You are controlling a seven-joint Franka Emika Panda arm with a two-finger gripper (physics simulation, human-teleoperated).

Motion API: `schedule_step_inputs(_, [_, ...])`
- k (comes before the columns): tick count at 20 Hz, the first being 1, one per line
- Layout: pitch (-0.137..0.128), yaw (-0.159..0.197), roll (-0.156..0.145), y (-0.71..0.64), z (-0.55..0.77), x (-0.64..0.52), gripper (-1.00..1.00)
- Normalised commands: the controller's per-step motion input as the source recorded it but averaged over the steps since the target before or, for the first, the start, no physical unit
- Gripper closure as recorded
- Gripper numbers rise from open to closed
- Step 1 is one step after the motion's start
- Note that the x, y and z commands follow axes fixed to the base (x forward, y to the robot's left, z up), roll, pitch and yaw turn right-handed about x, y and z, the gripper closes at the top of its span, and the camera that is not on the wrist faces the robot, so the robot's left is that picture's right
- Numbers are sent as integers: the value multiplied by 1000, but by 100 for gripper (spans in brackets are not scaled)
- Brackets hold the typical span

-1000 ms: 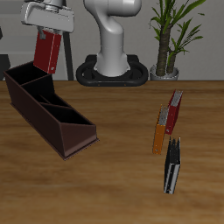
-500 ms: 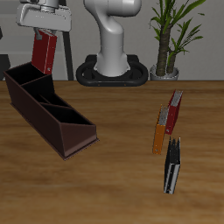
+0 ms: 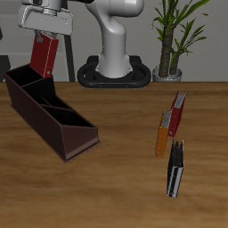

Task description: Place the right red book into the right desk caddy's back compartment

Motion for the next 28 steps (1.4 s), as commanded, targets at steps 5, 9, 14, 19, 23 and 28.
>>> schedule_step_inputs(5, [-8,81,-20,11,51,57,100])
schedule_step_inputs(9, [3,19,-13,-36,48,103,100])
schedule_step_inputs(14, [9,27,-13,-38,-1,104,100])
schedule_step_inputs(19, [-30,21,-9,-54,56,14,100])
schedule_step_inputs(23, [-21,10,-9,-63,38,67,100])
schedule_step_inputs(28, [-18,-13,-23,-104,64,87,100])
